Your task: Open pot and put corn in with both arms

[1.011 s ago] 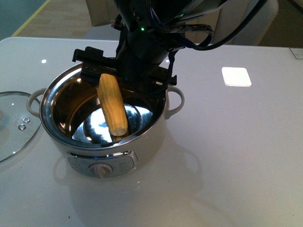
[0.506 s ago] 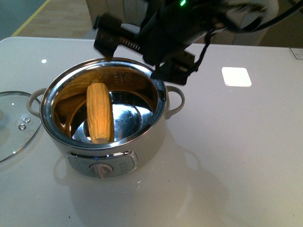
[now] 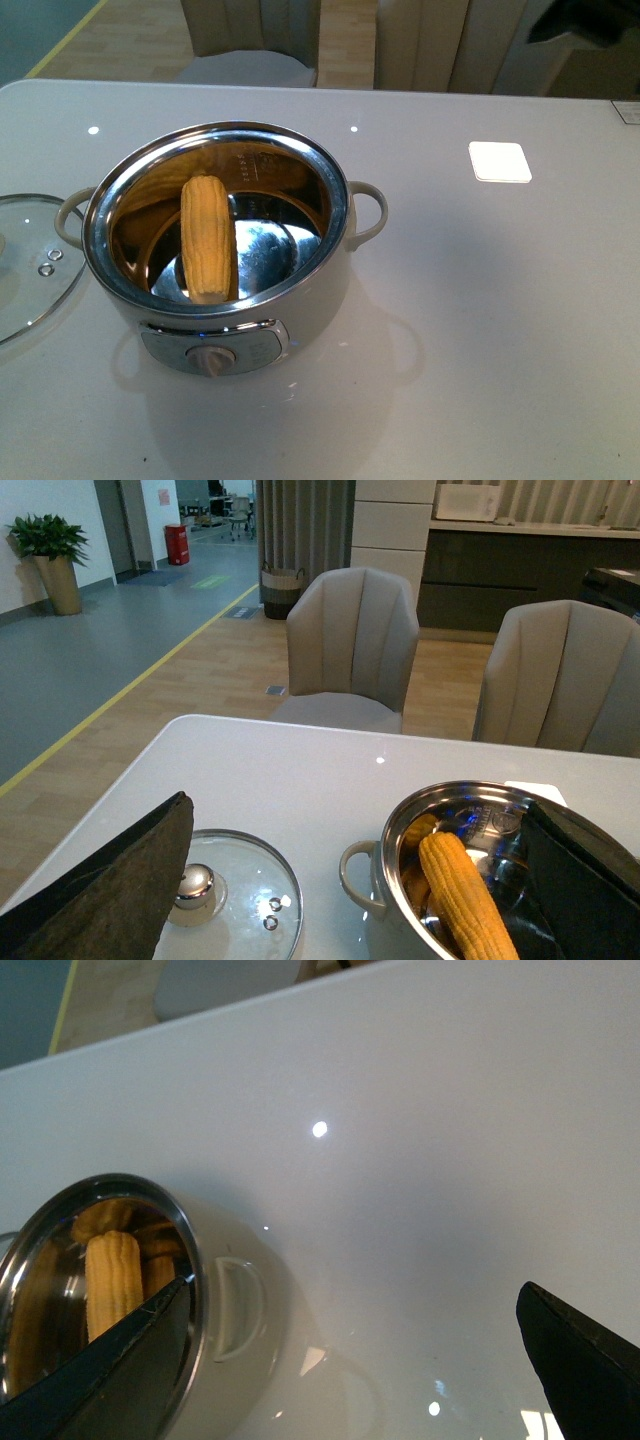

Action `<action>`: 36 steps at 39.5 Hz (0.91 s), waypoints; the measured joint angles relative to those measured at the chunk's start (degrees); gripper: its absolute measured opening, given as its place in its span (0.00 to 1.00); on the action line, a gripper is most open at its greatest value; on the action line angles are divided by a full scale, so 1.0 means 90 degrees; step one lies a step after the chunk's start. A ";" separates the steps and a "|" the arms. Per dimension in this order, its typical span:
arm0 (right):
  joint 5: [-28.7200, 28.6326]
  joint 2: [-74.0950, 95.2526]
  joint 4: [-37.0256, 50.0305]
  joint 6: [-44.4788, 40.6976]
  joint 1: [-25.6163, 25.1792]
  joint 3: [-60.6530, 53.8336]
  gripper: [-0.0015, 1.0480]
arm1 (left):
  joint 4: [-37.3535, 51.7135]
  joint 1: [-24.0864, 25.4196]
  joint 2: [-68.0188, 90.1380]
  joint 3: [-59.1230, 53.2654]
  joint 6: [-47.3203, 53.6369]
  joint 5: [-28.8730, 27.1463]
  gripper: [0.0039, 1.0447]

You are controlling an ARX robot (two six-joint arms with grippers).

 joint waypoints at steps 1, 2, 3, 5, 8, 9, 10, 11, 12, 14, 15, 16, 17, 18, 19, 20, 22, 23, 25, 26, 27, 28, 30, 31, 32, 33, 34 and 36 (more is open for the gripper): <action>0.0041 -0.0245 0.0002 -0.0051 -0.0075 -0.0168 0.92 | 0.0000 0.0000 0.0000 0.0000 0.0000 0.0000 0.94; 0.0073 -0.0505 0.0002 -0.0085 -0.0146 -0.0333 0.92 | 0.0000 0.0000 0.0000 0.0000 0.0000 0.0000 0.94; 0.0095 -0.0663 0.0000 -0.0107 -0.0189 -0.0432 0.92 | 0.0000 0.0000 0.0000 0.0000 0.0000 0.0000 0.94; 0.0114 -0.0981 -0.0005 -0.0121 -0.0272 -0.0624 0.92 | 0.0000 0.0000 0.0000 0.0000 0.0000 0.0000 0.94; 0.0155 -0.1445 -0.0092 -0.0194 -0.0376 -0.0877 0.92 | 0.0000 0.0000 0.0000 0.0000 0.0000 0.0000 0.94; 0.0160 -0.1751 -0.0182 -0.0226 -0.0437 -0.1035 0.92 | 0.0000 0.0000 0.0000 0.0000 0.0000 0.0000 0.94; 0.0160 -0.1979 -0.0250 -0.0236 -0.0481 -0.1144 0.92 | 0.0000 0.0000 0.0000 0.0000 0.0000 0.0000 0.94; 0.0168 -0.2200 -0.0299 -0.0253 -0.0512 -0.1243 0.92 | 0.0000 0.0000 0.0000 0.0000 0.0000 0.0000 0.94; 0.0437 -0.2336 0.0112 -0.0486 -0.0515 -0.1464 0.89 | 0.0000 0.0000 0.0000 0.0000 0.0000 0.0000 0.94; 0.0869 -0.2577 0.1766 -0.1166 -0.0554 -0.2120 0.79 | 0.0000 0.0000 0.0000 0.0000 0.0000 0.0005 0.94; 0.0884 -0.2684 0.2684 -0.1542 -0.0614 -0.2523 0.73 | 0.0000 0.0000 0.0000 0.0000 0.0000 0.0002 0.94; 0.0882 -0.2769 0.3184 -0.1787 -0.0663 -0.2769 0.68 | 0.0000 0.0000 0.0000 0.0000 0.0000 0.0002 0.94; 0.0862 -0.2832 0.3451 -0.1948 -0.0695 -0.2914 0.64 | 0.0000 0.0000 0.0000 0.0000 0.0000 0.0002 0.94; 0.0833 -0.2895 0.3640 -0.2025 -0.0724 -0.3028 0.61 | 0.0000 0.0000 0.0000 0.0000 0.0000 0.0002 0.94; 0.0787 -0.3002 0.3784 -0.2161 -0.0767 -0.3160 0.56 | 0.0000 0.0000 0.0000 0.0000 0.0000 0.0002 0.94; 0.0760 -0.3082 0.3827 -0.2234 -0.0797 -0.3240 0.53 | 0.0000 0.0000 0.0000 0.0000 0.0000 0.0000 0.94; 0.0704 -0.3237 0.3859 -0.2312 -0.0852 -0.3385 0.46 | 0.0000 0.0000 0.0000 0.0000 0.0000 0.0002 0.94; 0.0658 -0.3351 0.3861 -0.2378 -0.0891 -0.3492 0.41 | 0.0000 0.0000 0.0000 0.0000 0.0000 0.0002 0.94; 0.0602 -0.3509 0.3854 -0.2426 -0.0952 -0.3655 0.33 | 0.0000 0.0000 0.0000 0.0000 0.0000 0.0000 0.94; 0.0568 -0.3619 0.3835 -0.2448 -0.1001 -0.3762 0.26 | 0.0000 0.0000 0.0000 0.0000 0.0000 0.0002 0.94; 0.0534 -0.3708 0.3813 -0.2467 -0.1035 -0.3844 0.21 | 0.0000 0.0000 0.0000 0.0000 0.0000 0.0002 0.94; 0.0503 -0.3806 0.3781 -0.2480 -0.1066 -0.3920 0.16 | 0.0000 0.0000 0.0000 0.0000 0.0000 0.0002 0.94; 0.0432 -0.4061 0.3704 -0.2516 -0.1139 -0.4085 0.04 | 0.0000 0.0000 0.0000 0.0000 0.0000 0.0000 0.94; 0.0376 -0.4133 0.3674 -0.2557 -0.1180 -0.4124 0.02 | 0.0000 0.0000 0.0000 0.0000 0.0000 0.0002 0.94; 0.0107 -0.4245 0.3616 -0.2540 -0.1324 -0.4180 0.02 | 0.0000 0.0000 0.0000 0.0000 0.0000 0.0000 0.94; -0.0039 -0.4359 0.3560 -0.2562 -0.1467 -0.4238 0.02 | 0.0000 0.0000 0.0000 0.0000 0.0000 0.0002 0.94; -0.0063 -0.4461 0.3517 -0.2565 -0.1557 -0.4289 0.02 | 0.0000 0.0000 0.0000 0.0000 0.0000 0.0002 0.94; -0.0058 -0.4602 0.3436 -0.2562 -0.1647 -0.4362 0.02 | 0.0000 0.0000 0.0000 0.0000 0.0000 -0.0002 0.94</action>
